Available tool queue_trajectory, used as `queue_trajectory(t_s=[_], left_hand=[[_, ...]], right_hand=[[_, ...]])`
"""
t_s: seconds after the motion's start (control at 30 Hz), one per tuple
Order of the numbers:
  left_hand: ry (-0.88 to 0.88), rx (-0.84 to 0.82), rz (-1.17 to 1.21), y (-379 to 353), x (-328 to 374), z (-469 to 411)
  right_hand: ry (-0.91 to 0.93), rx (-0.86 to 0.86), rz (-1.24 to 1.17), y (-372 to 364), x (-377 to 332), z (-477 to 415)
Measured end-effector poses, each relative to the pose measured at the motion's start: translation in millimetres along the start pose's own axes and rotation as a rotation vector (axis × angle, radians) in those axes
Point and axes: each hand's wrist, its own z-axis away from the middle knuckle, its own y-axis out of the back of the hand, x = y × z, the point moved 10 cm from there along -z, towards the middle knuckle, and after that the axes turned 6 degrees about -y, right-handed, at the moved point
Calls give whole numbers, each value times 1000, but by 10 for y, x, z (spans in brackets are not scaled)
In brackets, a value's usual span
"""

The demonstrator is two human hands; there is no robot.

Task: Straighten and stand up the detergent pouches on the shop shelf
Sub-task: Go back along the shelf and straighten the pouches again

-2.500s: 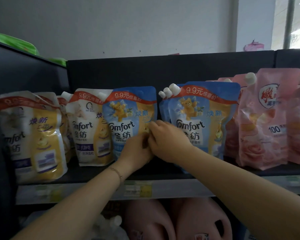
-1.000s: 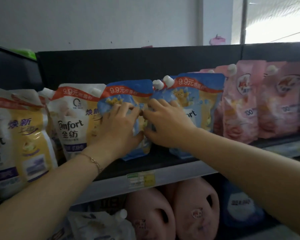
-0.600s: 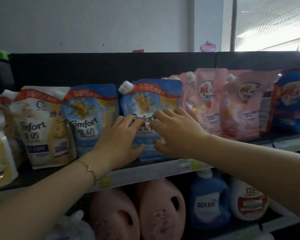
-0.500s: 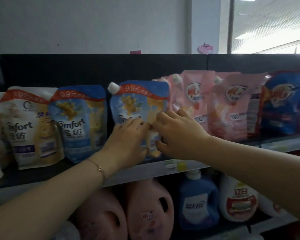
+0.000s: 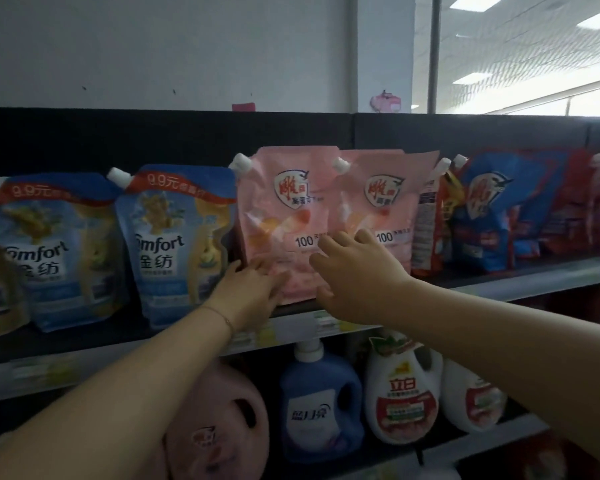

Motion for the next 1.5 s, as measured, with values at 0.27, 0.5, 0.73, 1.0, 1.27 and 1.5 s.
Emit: queue_trajectory(t_s=[0.27, 0.5, 0.73, 1.0, 1.27, 1.5], left_hand=[[106, 124, -32, 497, 352, -119], [-87, 299, 67, 842, 1090, -207], [-180, 293, 119, 902, 1535, -389], [-218, 259, 198, 720, 1872, -625], [-304, 264, 261, 775, 2204, -867], [-344, 282, 276, 768, 2447, -1109]], right_hand=[[-52, -47, -14, -139, 381, 250], [-80, -62, -23, -112, 711, 465], [-178, -103, -41, -200, 1128, 718], [-286, -167, -30, -365, 1509, 1030], [-366, -185, -19, -402, 1823, 1187], [-422, -170, -24, -543, 2147, 1274]])
